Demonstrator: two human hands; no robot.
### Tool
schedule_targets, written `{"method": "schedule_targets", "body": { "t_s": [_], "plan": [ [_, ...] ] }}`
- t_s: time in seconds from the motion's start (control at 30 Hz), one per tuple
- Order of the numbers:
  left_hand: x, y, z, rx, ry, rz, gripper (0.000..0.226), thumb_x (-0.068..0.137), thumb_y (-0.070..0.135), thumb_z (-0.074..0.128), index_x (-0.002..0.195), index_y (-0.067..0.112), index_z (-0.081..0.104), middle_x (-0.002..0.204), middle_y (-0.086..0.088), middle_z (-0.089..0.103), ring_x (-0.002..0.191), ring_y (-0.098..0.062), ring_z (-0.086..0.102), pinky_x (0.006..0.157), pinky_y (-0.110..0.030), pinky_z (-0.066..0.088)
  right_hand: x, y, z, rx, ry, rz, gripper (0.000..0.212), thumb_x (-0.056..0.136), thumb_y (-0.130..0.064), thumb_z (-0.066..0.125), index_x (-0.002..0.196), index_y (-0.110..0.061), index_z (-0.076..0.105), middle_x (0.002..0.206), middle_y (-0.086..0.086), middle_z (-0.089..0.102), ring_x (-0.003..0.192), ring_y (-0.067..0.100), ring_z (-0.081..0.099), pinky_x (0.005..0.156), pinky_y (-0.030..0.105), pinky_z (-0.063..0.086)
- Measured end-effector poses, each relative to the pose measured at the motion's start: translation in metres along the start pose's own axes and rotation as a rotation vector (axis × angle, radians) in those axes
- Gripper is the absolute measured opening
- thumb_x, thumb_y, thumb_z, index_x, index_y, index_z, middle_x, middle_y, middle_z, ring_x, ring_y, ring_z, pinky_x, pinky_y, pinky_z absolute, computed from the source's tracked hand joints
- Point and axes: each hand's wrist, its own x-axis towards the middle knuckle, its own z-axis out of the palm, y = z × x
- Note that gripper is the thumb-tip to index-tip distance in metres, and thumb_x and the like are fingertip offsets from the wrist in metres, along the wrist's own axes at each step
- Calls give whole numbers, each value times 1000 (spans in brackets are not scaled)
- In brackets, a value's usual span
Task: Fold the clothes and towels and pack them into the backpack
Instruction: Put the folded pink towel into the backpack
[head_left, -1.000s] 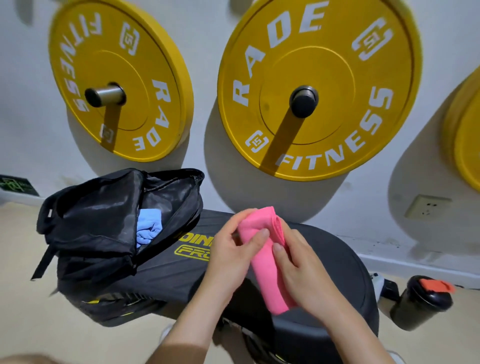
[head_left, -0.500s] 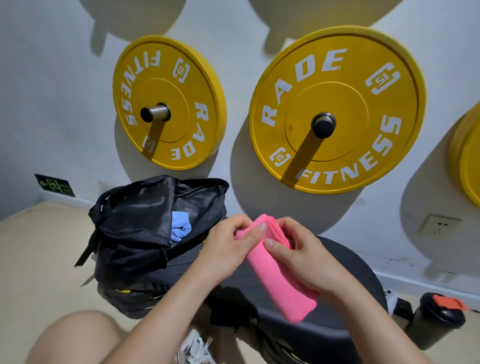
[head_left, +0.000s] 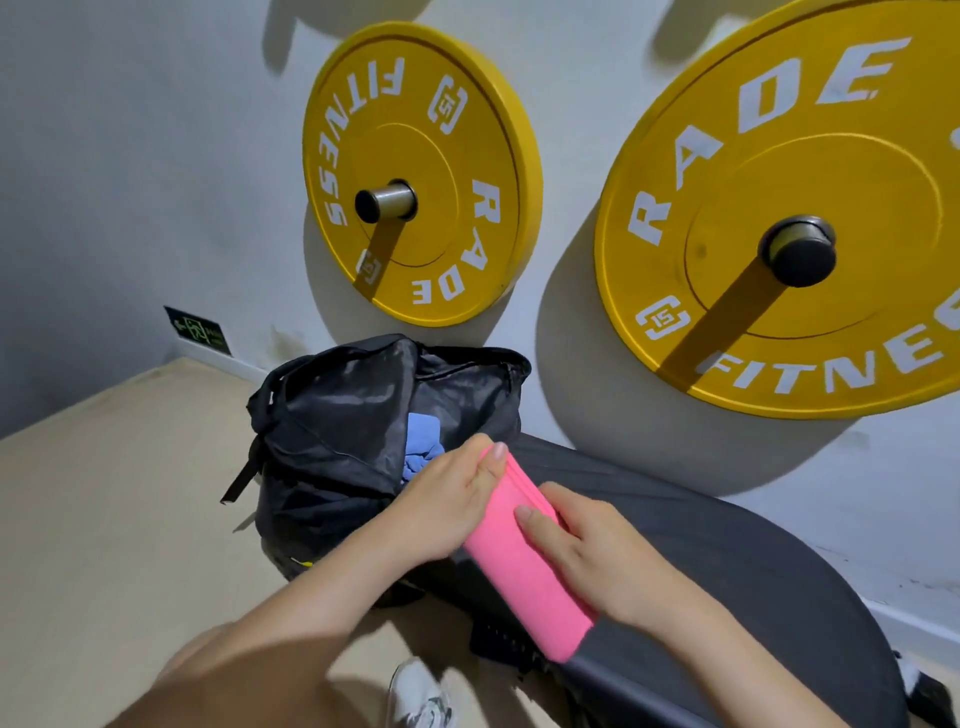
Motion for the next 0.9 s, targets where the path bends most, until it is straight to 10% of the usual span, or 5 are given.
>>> {"method": "schedule_targets", "body": {
  "t_s": [0.17, 0.33, 0.47, 0.9],
  "plan": [
    [48, -40, -8, 93, -132, -82, 28, 101, 44, 28, 101, 24, 48, 95, 0, 60, 90, -17, 54, 81, -33, 43, 66, 27, 3, 166, -187, 109, 23, 93, -33, 57, 92, -11, 62, 73, -6, 58, 63, 5, 49, 60, 26, 40],
    [125, -106, -24, 458, 45, -273, 24, 93, 24, 45, 114, 31, 55, 105, 0, 46, 104, -23, 51, 81, -34, 44, 147, 64, 3, 178, 54, 265, 18, 86, -27, 67, 73, -15, 61, 57, -4, 56, 46, 7, 47, 45, 23, 40],
    [176, -155, -22, 822, -32, -448, 45, 91, 31, 50, 133, 38, 37, 128, -11, 30, 108, -33, 42, 71, -36, 36, 221, 81, 16, 148, 153, 305, 22, 85, -29, 68, 73, -12, 62, 63, -2, 59, 61, 17, 54, 62, 30, 43],
    [176, -210, -56, 342, 143, -323, 64, 88, 20, 46, 135, 62, 31, 120, 6, 54, 114, -18, 51, 97, -27, 37, 403, 85, 111, 152, 109, 468, 23, 78, -35, 67, 82, -12, 66, 93, 9, 70, 93, 29, 65, 70, 27, 43]
  ]
}}
